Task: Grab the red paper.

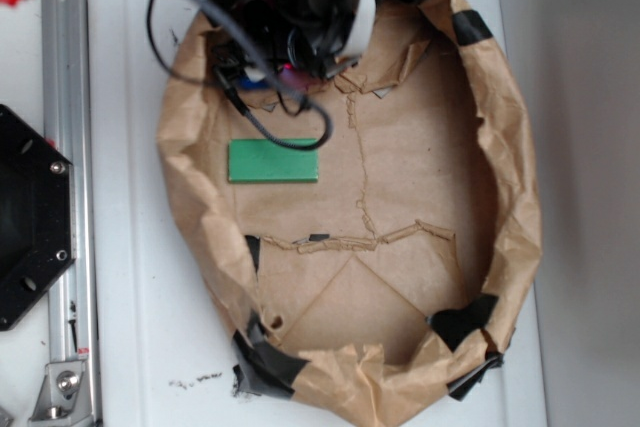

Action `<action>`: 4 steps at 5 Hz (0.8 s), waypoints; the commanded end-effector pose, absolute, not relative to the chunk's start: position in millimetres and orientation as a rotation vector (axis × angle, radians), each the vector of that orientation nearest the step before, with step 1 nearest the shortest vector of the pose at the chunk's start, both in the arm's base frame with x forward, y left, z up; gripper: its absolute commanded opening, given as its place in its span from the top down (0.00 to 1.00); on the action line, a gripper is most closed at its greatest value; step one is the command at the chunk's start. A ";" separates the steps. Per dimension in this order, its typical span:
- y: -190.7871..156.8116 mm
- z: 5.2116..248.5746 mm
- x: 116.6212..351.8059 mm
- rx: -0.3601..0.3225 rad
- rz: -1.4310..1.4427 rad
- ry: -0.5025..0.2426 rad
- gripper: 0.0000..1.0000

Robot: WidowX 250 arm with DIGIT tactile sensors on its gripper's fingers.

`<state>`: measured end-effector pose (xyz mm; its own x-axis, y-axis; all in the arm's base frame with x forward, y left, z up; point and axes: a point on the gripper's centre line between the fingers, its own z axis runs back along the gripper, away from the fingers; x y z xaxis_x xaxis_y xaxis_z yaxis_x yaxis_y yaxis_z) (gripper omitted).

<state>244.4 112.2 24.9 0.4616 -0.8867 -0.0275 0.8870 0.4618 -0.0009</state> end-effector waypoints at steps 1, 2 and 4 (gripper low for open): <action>97.2 99.5 251.0 0.078 -1.024 -0.165 1.00; 50.6 145.5 275.8 0.121 -1.040 -0.249 1.00; -5.0 152.4 308.7 0.082 -0.957 -0.292 1.00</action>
